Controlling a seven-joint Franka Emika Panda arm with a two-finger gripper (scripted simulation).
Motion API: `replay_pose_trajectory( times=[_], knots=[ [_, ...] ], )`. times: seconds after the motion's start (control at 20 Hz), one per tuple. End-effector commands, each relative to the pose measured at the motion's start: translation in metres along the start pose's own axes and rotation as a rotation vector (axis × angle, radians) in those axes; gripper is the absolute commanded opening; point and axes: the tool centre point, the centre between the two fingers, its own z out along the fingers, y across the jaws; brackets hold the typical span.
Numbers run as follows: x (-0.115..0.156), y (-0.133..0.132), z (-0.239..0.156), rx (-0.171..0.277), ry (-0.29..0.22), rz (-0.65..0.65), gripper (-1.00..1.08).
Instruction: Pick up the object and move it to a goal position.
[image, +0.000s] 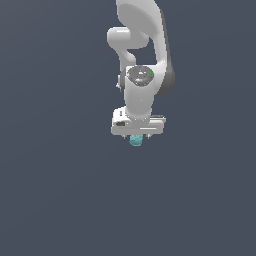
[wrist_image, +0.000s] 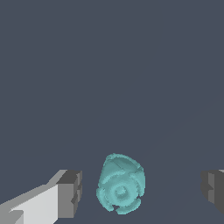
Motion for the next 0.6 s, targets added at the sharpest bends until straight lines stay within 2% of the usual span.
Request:
replay_pose_trajectory(
  times=[0.0, 0.55],
  knots=[
    [-0.007, -0.001, 0.007, -0.002, 0.001, 0.034, 1.0],
    [-0.047, -0.007, 0.045, -0.01, 0.012, 0.235, 1.0]
  ],
)
